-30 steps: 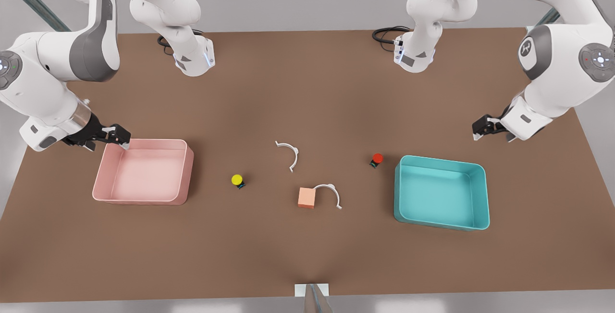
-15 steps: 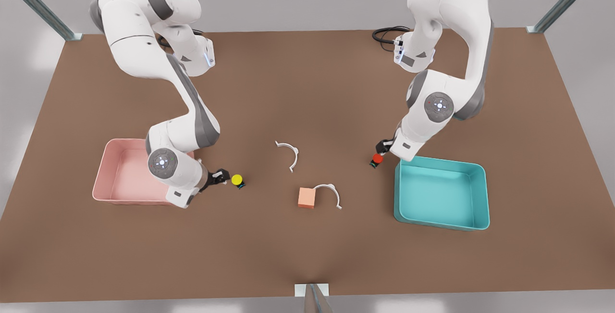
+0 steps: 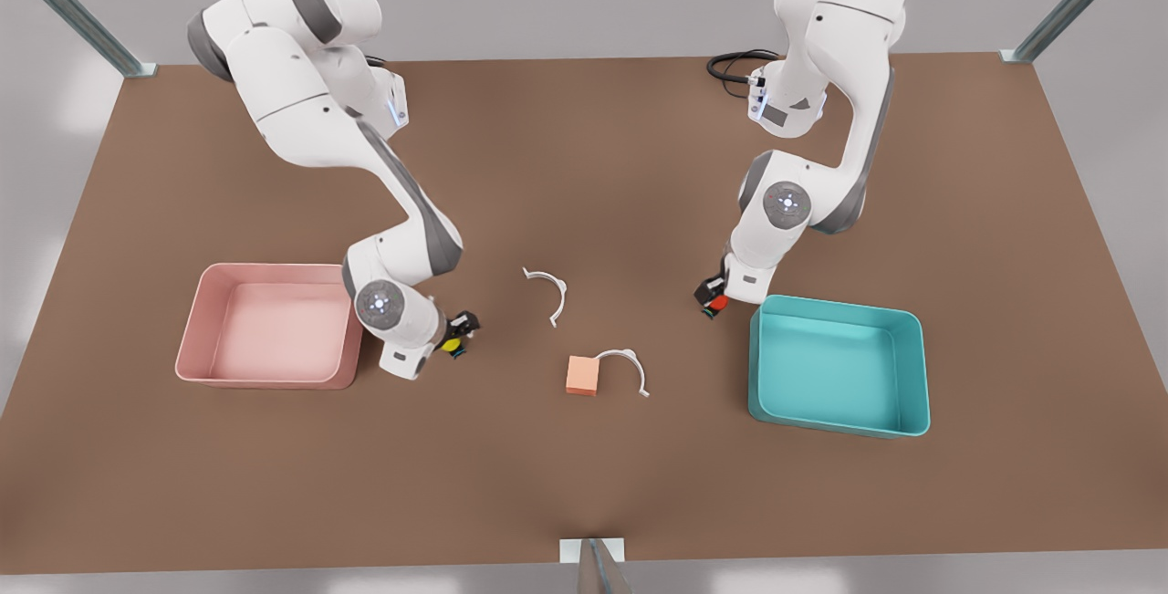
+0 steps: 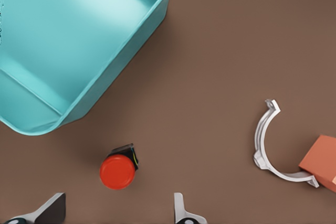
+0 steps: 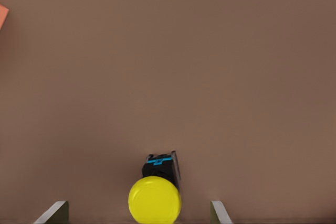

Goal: Place the red button in the blue storage box with the left arm, and place the yellow button in the pink storage box with the right arm

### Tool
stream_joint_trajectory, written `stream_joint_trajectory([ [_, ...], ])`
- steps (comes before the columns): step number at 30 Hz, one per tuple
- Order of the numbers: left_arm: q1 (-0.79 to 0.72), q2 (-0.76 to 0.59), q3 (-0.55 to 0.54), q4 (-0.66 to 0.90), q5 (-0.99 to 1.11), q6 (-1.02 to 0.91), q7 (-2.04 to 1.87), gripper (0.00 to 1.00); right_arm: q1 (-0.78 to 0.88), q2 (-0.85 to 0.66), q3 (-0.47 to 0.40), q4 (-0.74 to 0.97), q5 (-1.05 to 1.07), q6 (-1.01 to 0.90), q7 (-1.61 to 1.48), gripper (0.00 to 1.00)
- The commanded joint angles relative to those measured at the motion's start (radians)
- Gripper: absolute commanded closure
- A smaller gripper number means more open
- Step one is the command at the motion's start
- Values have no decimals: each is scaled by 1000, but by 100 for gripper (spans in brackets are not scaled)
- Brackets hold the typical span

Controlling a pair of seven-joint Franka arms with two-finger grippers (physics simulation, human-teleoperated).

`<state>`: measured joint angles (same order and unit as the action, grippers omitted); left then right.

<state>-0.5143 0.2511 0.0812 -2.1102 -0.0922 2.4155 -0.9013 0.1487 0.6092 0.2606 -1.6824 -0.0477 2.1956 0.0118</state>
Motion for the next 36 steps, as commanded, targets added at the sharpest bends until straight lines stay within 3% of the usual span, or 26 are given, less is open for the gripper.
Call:
stream_joint_trajectory([
  [1, 0, 10, 0, -5, 2, 48, -249, 0, -3, 11, 0, -3, 2, 16, 25, 0],
  [14, 0, 139, 0, -7, 2, 68, -249, 0, 6, 116, 0, -3, -3, 39, 19, 0],
  [15, 0, 149, 0, -5, 2, 77, -251, 0, 11, 119, 0, -13, -3, 64, 19, 3],
  [21, 3, 186, 0, 6, 2, 105, -249, 0, 6, 119, 0, -13, -3, 67, 17, 50],
  [25, 5, 194, 2, 9, 2, 105, -249, 0, 5, 92, 3, 9, -3, 58, 0, 52],
  [29, 7, 200, 2, 10, 3, 111, -248, 0, -3, -29, 2, 12, -1, 52, 10, 52],
  [31, 7, 200, 2, 10, 2, 111, -248, 35, -34, -95, 2, 3, -1, -10, 4, 52],
  [36, 5, 200, 2, 10, 2, 111, -248, 45, -133, -213, 2, -68, -40, -89, -44, 52],
])
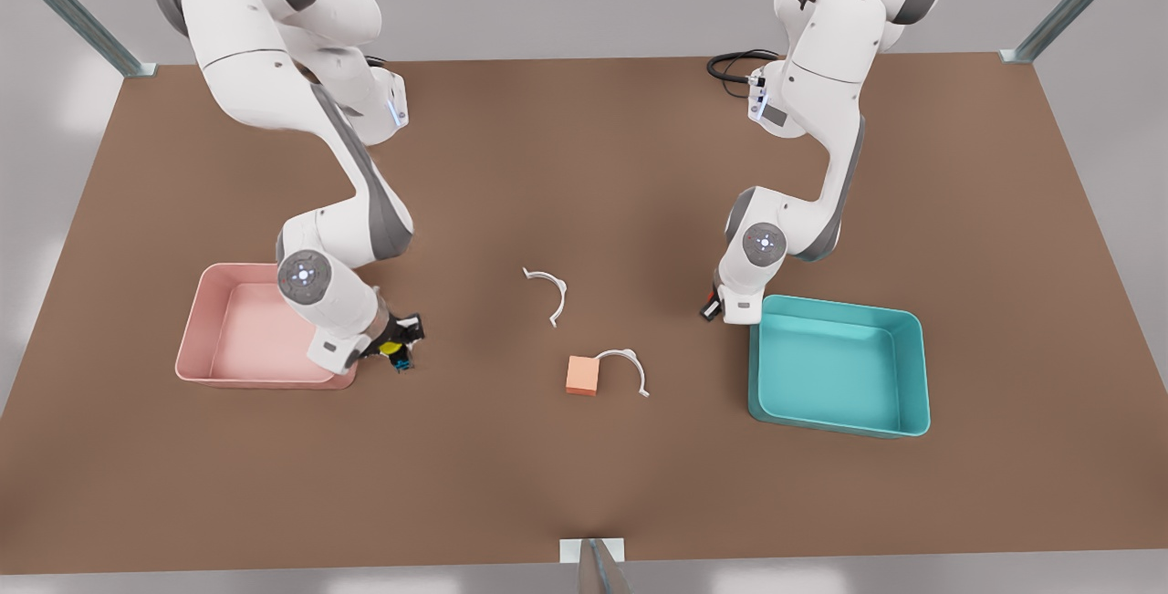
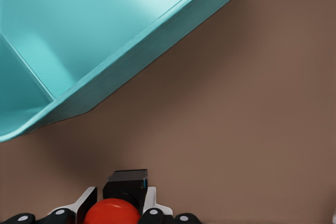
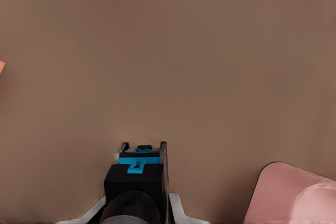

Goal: Place the red button in the blue storage box with the left arm, and place the yellow button in the pink storage box with the right arm

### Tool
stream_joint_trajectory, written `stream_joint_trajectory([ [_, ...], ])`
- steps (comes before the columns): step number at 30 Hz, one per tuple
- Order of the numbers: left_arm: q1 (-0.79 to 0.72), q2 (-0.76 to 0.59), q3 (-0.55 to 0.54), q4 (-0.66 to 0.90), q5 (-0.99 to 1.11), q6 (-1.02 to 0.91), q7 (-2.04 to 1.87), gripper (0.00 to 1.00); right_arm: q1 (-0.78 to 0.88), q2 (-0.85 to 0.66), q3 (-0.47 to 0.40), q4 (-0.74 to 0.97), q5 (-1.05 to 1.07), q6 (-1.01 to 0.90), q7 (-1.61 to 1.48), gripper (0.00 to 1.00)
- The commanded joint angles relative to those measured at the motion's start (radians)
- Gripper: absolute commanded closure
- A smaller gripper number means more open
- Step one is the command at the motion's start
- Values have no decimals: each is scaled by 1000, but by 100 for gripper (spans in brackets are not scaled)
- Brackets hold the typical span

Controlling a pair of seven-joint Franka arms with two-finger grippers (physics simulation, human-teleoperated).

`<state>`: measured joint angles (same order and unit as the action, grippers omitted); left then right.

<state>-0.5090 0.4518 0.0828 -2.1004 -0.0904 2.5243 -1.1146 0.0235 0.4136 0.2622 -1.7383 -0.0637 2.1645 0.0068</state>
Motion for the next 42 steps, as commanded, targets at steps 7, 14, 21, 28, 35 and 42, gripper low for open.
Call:
stream_joint_trajectory([
  [7, 0, -62, 2, 31, 3, -67, -30, 51, -229, -79, 0, -113, -22, -57, -326, 52],
  [14, 4, -298, 236, 146, 55, -478, 386, 51, -366, -185, 22, -316, -16, -54, -458, 52],
  [21, 127, -58, 288, 310, -61, -450, 726, 14, -398, -130, 22, -317, -15, -22, -456, 11],
  [28, 133, -19, 282, 483, -109, -563, 827, 0, -283, -141, 126, 195, -45, -276, -442, 0],
  [35, 477, -355, -126, 666, 121, -1001, 1133, 0, -50, -283, -173, 232, 1, -578, -119, 0],
  [42, 448, -346, -129, 668, 120, -1015, 1104, 0, -50, -375, -153, 191, -33, -572, -110, 0],
])
